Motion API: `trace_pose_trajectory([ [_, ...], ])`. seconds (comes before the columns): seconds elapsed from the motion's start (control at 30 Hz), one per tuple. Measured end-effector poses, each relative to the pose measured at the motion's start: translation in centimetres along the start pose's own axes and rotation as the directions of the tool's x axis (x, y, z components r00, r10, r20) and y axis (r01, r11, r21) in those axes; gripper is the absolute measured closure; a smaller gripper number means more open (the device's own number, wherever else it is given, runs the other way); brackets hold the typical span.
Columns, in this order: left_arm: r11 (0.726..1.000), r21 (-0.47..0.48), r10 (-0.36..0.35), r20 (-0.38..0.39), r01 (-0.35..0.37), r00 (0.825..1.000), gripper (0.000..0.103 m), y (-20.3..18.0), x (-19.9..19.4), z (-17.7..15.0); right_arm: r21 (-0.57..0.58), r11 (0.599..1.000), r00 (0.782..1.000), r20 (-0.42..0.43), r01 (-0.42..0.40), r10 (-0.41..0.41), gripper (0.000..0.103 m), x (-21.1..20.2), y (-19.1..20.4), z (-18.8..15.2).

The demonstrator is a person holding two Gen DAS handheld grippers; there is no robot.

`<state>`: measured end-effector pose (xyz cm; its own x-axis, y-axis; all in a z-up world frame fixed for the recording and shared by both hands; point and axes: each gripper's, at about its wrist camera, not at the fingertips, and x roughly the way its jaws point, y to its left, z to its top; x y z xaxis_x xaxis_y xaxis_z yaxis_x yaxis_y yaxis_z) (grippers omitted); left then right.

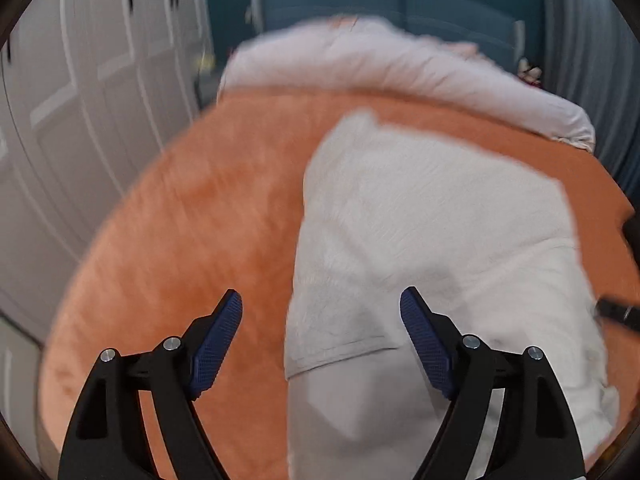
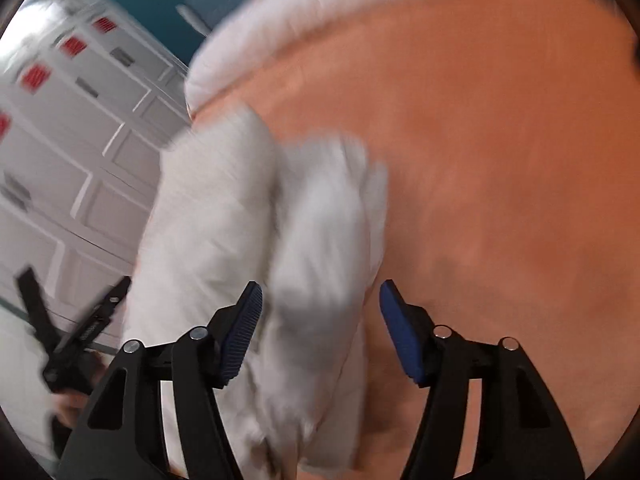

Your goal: Fold large clothes

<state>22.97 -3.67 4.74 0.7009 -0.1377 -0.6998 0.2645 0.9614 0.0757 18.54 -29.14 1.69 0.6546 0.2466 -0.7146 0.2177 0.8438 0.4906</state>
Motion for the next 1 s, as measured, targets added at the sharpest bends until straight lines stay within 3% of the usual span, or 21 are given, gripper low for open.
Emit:
trace_pose_trajectory([
  [0.07,1.0,0.01,-0.008,0.038,0.007,0.999,0.023,-1.0,-2.1,0.3,-0.099,0.995,0.998,0.064,-0.004,0.011,0.045,-2.5,2.5,1.4],
  [0.13,0.999,-0.028,-0.042,0.044,0.043,0.998,0.022,-2.2,-3.6,0.5,-0.161,0.987,0.998,0.062,-0.021,0.031,0.044,-2.7,4.7,2.2],
  [0.23,0.992,-0.09,-0.086,0.008,0.086,0.996,0.021,-2.1,-3.9,0.1,-0.199,0.978,0.997,0.026,-0.061,0.068,0.036,-0.2,6.8,2.6],
  [0.3,0.989,-0.115,-0.09,-0.013,0.088,0.996,0.021,-2.6,-3.6,0.4,-0.163,0.987,1.0,-0.008,-0.002,0.001,0.036,2.7,5.8,2.6],
  [0.33,0.989,-0.122,-0.086,-0.026,0.083,0.996,0.021,-2.8,-3.1,0.7,-0.128,0.992,0.998,-0.053,0.008,-0.015,0.043,3.7,4.2,2.6],
  [0.37,0.988,-0.131,-0.09,-0.038,0.084,0.995,0.021,-2.8,-2.9,0.6,-0.059,0.998,0.991,-0.13,-0.027,0.019,0.056,5.6,3.1,2.4],
  [0.4,0.986,-0.139,-0.096,-0.045,0.089,0.994,0.021,-2.9,-3.0,0.5,-0.003,0.996,0.981,-0.168,-0.095,0.093,0.083,6.7,2.3,2.1],
  [0.43,0.986,-0.141,-0.102,-0.045,0.095,0.994,0.021,-3.0,-3.2,0.3,0.04,0.988,0.973,-0.168,-0.151,0.156,0.096,6.4,2.1,2.0],
  [0.53,0.987,-0.129,-0.103,-0.042,0.097,0.994,0.021,-3.3,-3.8,-0.3,-0.02,0.969,0.969,-0.023,-0.245,0.245,0.1,1.1,3.1,2.4],
  [0.57,0.987,-0.129,-0.099,-0.051,0.092,0.994,0.021,-3.3,-3.5,-0.6,-0.038,0.97,0.97,0.01,-0.241,0.241,0.1,-0.5,2.7,2.1],
  [0.63,0.988,-0.126,-0.105,-0.105,0.092,0.989,0.021,-3.7,-1.8,-2.0,-0.06,0.986,0.987,0.03,-0.154,0.156,0.1,-0.9,1.6,1.7],
  [0.67,0.988,-0.126,-0.11,-0.128,0.094,0.986,0.019,-3.8,-1.0,-2.5,-0.075,0.995,0.997,-0.002,-0.071,0.071,0.1,0.5,0.3,0.9],
  [0.73,0.988,-0.117,-0.121,-0.138,0.105,0.983,0.016,-4.6,-0.1,-3.7,-0.067,0.998,0.995,-0.102,-0.005,-0.002,0.097,4.7,-2.6,-0.9],
  [0.8,0.998,-0.051,-0.049,-0.12,0.043,0.992,0.014,-6.0,-0.1,-4.2,-0.031,0.999,0.992,-0.122,-0.027,0.023,0.096,5.9,-3.6,-1.9],
  [0.9,0.997,-0.079,-0.031,-0.138,0.02,0.99,0.014,-5.9,0.1,-4.4,-0.021,1.0,0.993,-0.114,0.008,-0.011,0.095,4.3,-3.3,-0.6],
  [1.0,0.994,-0.11,-0.031,-0.151,0.015,0.988,0.014,-5.1,0.2,-4.3,-0.13,0.988,0.996,-0.017,0.084,-0.087,0.094,-0.9,-1.0,-0.6],
])
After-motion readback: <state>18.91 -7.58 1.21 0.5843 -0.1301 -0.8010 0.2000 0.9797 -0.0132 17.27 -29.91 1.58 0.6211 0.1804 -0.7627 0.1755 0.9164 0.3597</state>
